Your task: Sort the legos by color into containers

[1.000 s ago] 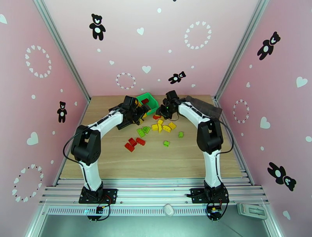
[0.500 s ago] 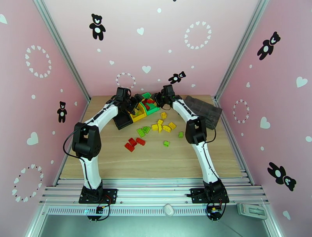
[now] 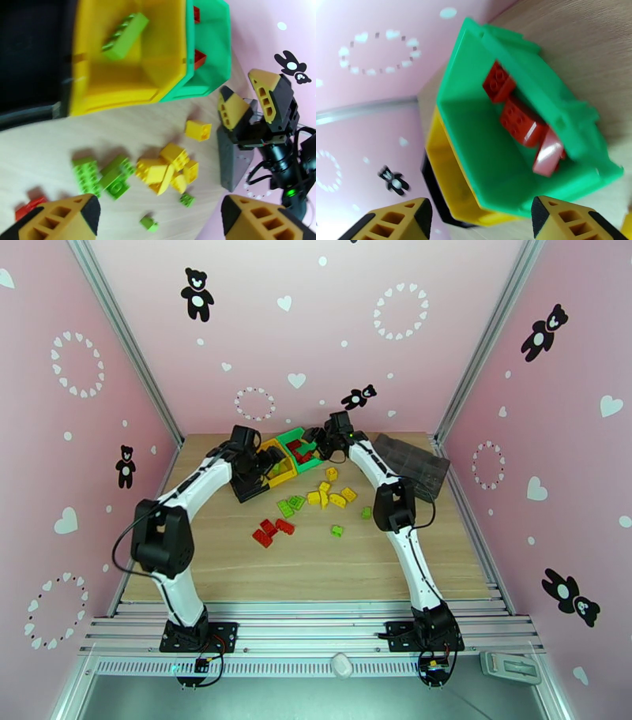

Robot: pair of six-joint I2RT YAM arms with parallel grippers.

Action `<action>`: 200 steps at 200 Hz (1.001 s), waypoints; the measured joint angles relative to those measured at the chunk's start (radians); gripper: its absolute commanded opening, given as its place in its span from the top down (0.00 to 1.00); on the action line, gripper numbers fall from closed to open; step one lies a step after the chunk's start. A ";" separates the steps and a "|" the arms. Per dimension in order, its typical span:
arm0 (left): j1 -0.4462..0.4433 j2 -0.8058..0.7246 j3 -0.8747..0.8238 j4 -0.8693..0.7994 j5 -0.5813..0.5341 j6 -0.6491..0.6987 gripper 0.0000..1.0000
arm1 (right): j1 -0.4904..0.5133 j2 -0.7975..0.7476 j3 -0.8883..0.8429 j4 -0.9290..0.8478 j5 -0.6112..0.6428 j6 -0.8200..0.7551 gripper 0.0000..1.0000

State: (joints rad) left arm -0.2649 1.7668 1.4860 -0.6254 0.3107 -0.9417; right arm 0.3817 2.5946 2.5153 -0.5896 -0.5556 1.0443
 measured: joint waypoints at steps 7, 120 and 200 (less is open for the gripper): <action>0.000 -0.026 -0.019 -0.018 -0.021 0.008 0.15 | 0.005 -0.027 -0.015 -0.030 0.005 -0.034 0.28; 0.000 -0.363 -0.441 -0.154 -0.208 0.002 0.10 | 0.267 -0.335 -0.329 -0.368 0.140 -0.533 0.33; 0.000 -0.517 -0.666 -0.147 -0.222 -0.092 0.08 | 0.451 -0.319 -0.390 -0.531 0.329 -0.727 0.41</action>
State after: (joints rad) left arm -0.2649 1.2495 0.8200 -0.7723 0.0887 -1.0340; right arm 0.8330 2.2761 2.1254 -1.1206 -0.2264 0.3176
